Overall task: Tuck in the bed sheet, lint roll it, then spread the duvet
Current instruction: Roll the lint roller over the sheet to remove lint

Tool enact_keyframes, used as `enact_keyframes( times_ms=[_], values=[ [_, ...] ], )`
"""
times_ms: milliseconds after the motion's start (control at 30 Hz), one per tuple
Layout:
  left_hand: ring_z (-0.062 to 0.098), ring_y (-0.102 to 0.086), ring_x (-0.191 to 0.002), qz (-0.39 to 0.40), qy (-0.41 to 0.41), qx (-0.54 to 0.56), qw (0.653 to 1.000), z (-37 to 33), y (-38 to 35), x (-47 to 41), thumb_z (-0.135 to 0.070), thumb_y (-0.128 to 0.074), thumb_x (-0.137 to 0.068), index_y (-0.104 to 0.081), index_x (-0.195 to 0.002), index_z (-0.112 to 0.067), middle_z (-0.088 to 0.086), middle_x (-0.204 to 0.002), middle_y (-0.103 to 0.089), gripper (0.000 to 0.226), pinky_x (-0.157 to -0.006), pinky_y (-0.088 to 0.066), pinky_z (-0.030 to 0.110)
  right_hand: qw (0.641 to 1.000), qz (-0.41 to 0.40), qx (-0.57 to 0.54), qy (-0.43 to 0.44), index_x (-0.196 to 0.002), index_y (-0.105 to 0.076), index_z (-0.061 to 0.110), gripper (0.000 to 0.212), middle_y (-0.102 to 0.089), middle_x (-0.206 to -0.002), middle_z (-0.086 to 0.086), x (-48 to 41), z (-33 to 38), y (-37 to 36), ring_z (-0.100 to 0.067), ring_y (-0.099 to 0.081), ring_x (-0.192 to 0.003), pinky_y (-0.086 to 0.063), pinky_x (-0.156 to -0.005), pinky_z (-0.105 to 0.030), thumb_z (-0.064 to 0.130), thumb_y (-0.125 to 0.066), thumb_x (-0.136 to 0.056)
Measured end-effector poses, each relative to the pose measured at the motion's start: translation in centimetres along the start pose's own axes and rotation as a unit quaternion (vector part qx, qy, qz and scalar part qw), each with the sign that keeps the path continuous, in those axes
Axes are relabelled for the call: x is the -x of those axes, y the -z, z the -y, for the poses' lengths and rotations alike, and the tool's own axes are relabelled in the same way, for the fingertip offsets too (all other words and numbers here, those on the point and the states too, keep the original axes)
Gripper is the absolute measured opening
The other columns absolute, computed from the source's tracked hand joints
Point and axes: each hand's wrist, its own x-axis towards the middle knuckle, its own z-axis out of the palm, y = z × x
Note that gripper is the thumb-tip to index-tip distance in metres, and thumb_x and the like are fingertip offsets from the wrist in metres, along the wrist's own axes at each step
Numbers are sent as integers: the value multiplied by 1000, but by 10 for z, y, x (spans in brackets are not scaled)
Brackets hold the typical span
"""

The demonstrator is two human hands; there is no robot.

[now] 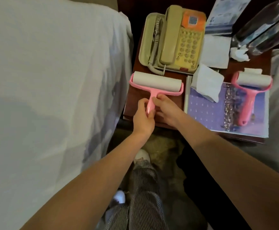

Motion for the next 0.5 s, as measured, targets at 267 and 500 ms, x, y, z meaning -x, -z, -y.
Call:
enact_keyframes(
  times_ms=[267,500],
  values=[
    [20,-56,-98,-46,0,-40,998,31,-28,-28,-5,-49,-92,-47,-122,-7,9,-106,-58,30,-89,-48,37,999,-4,18,-31,-125,-51,12,28,-58,-103,4,-33,-11,10,-6,-53,-84,-43,-77,-20,11,-43,-98],
    [26,-51,-110,-49,13,-136,989,25,-23,-28,-15,-55,-92,-48,-127,-9,11,-119,-55,36,-94,-44,43,998,-46,9,-51,-124,-53,10,29,-59,-104,3,-31,-17,7,-3,-54,-83,-41,-60,-12,18,-47,-98]
  ],
)
